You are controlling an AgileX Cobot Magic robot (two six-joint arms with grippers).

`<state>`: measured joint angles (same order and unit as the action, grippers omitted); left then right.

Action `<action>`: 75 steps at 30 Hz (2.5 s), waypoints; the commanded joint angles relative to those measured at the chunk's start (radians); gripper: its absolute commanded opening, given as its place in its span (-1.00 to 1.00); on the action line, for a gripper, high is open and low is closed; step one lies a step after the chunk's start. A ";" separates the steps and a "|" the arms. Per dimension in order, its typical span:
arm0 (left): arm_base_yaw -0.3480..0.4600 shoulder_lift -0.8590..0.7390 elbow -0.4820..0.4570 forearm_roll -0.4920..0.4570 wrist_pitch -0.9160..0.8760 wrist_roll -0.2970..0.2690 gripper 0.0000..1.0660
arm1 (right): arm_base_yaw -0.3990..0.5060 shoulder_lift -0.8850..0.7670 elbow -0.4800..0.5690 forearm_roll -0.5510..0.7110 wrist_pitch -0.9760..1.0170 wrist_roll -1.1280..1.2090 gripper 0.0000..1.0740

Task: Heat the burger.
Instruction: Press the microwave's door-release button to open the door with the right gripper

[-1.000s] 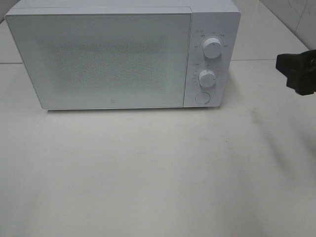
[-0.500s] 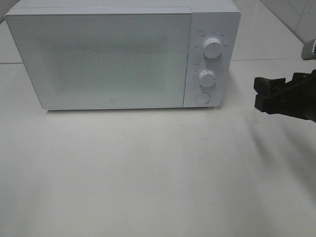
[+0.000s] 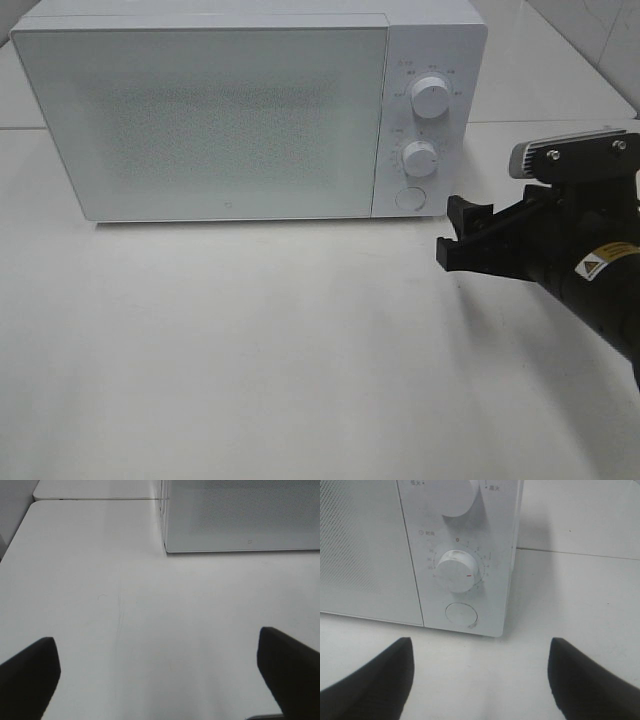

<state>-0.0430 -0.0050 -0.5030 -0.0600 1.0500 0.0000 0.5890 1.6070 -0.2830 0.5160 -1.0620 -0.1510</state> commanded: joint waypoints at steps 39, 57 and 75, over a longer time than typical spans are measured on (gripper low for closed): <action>0.003 -0.019 0.004 -0.002 -0.014 0.000 0.87 | 0.169 0.108 -0.011 0.214 -0.111 1.472 -0.32; 0.003 -0.019 0.004 -0.002 -0.014 0.000 0.87 | 0.159 0.157 -0.066 0.356 -0.085 1.530 -1.00; 0.003 -0.019 0.004 -0.002 -0.014 0.000 0.87 | 0.125 0.379 -0.316 0.352 -0.042 1.562 -1.00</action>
<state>-0.0430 -0.0050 -0.5030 -0.0600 1.0500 0.0000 0.7290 1.9760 -0.5690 0.8730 -1.1280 1.4060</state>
